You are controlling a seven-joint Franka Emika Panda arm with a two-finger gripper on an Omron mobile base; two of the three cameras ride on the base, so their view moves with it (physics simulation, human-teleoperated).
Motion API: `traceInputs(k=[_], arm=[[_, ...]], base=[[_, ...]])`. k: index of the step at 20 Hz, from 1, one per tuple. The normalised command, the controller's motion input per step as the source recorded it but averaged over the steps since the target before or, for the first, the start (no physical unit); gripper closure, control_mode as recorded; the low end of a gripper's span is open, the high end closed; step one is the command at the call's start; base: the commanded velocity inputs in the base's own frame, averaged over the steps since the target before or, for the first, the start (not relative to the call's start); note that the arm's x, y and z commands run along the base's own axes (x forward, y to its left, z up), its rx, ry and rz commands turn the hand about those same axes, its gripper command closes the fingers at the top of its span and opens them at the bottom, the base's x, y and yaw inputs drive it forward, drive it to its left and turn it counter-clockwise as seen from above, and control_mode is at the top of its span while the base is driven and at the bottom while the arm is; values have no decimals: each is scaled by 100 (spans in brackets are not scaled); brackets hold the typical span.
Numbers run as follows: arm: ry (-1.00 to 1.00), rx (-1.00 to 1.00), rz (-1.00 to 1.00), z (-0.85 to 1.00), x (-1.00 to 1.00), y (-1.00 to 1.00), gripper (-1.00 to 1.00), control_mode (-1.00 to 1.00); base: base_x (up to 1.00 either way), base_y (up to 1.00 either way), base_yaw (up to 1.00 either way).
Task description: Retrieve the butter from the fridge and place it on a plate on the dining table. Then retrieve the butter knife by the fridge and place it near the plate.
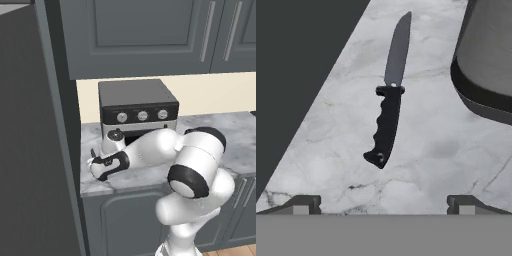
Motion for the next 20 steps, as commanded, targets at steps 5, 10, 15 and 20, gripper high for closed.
traceInputs(k=[5,10,15,20], arm=[[0,0,0,-15,23,1,-100,-100],[0,0,0,-17,22,0,-100,-100],[0,0,0,-22,18,2,-100,-100],[0,0,0,-12,25,7,-100,-100]], base=[[0,0,0],[0,0,0],[0,0,0],[0,0,0]])
